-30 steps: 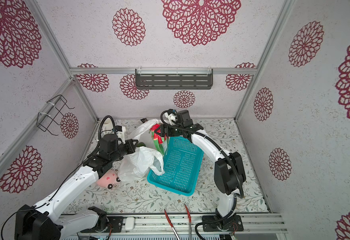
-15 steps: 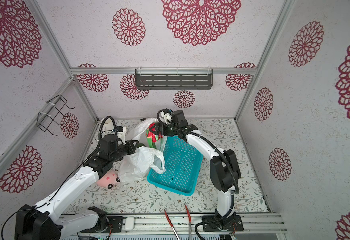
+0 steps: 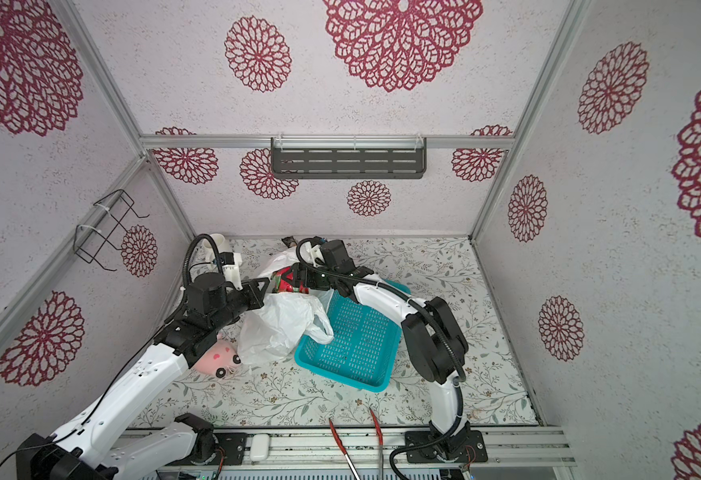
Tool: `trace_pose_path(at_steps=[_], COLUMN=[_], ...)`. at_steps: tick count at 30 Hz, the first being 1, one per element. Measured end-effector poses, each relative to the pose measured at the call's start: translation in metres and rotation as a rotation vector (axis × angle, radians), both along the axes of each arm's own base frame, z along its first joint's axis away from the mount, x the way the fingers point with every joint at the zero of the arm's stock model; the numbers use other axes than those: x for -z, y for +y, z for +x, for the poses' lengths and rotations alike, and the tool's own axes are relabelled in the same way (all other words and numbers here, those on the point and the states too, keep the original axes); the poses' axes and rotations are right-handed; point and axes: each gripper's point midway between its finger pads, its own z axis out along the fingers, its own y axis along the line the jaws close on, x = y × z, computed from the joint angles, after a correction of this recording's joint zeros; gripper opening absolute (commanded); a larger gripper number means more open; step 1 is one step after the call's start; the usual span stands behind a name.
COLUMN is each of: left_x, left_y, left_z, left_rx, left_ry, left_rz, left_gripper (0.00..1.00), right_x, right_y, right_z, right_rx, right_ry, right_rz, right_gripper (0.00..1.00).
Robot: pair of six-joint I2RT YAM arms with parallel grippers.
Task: Place the fruits into the plastic bag
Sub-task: 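Open the right gripper inside the bag and withdraw it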
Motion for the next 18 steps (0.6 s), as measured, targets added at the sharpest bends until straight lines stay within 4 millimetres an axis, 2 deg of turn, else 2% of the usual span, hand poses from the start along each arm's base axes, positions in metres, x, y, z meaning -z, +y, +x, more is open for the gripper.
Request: trace_pose_path(at_steps=[3,7,12,18], left_x=[0.000,0.005,0.012,0.023], left_y=[0.005,0.008,0.010,0.011], left_z=[0.000,0.002,0.005,0.011], left_rx=[-0.019,-0.034,-0.051,-0.068], left_ry=[-0.003,0.008,0.026,0.058], left_rz=[0.004,0.009,0.014,0.020], left_gripper=[0.00,0.00,0.00,0.00], right_x=[0.013,0.020,0.009,-0.033], right_y=[-0.003,-0.005,-0.003,-0.005], right_z=[0.000,-0.002,-0.005,-0.016], right_rx=[0.005,-0.009,-0.053,-0.108], right_ry=[0.018,0.020,-0.034,-0.131], right_rz=[-0.042,-0.078,-0.080,-0.038], right_gripper=[0.83,0.98,0.99,0.99])
